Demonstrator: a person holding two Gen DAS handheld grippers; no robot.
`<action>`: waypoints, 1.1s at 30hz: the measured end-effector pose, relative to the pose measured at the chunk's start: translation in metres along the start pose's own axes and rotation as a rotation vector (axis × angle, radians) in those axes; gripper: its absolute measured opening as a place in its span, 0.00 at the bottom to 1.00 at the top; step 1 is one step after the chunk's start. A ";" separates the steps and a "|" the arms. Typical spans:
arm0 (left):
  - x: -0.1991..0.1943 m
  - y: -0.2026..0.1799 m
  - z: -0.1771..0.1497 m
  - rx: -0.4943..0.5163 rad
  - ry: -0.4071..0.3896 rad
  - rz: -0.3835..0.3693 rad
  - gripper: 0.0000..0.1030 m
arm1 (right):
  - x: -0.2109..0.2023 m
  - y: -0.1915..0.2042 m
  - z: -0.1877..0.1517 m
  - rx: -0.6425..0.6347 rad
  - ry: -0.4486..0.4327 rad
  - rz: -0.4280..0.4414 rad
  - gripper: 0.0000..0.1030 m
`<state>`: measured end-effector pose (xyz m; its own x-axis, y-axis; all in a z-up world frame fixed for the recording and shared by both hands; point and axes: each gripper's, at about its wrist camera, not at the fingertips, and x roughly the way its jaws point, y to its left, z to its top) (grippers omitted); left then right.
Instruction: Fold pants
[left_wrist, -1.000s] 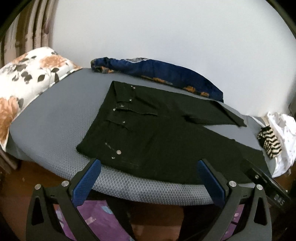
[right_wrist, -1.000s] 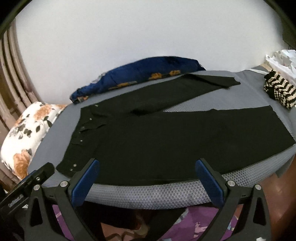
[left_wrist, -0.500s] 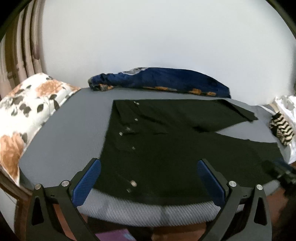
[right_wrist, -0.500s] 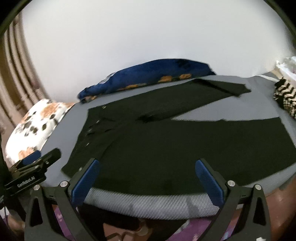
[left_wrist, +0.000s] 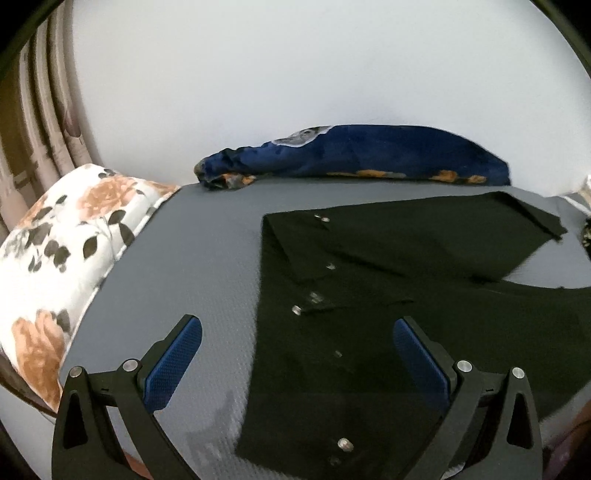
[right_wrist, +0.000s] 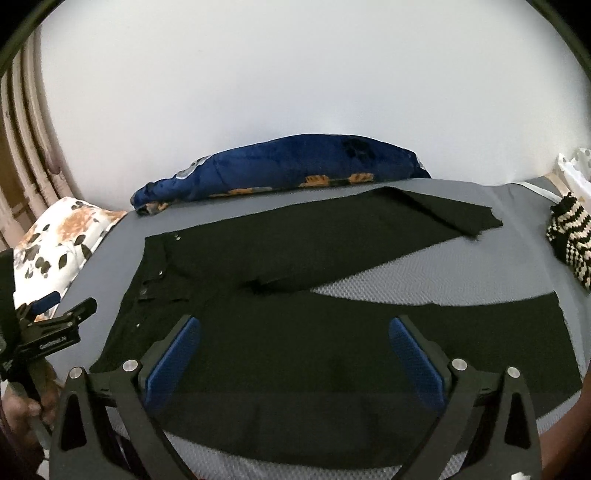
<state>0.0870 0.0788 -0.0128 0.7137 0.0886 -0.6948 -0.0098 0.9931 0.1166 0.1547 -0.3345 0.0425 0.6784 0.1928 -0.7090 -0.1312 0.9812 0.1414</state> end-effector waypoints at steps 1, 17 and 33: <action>0.006 0.004 0.003 0.003 0.003 0.006 1.00 | 0.004 0.000 0.004 0.007 0.000 0.004 0.98; 0.117 0.055 0.067 0.032 0.060 0.012 1.00 | 0.065 0.022 0.028 -0.019 0.065 0.028 0.98; 0.258 0.092 0.121 0.049 0.240 -0.343 0.97 | 0.111 0.020 0.034 -0.011 0.134 0.017 0.98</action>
<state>0.3551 0.1841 -0.0960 0.4861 -0.2257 -0.8442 0.2374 0.9638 -0.1209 0.2520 -0.2939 -0.0103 0.5733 0.2077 -0.7926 -0.1503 0.9776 0.1475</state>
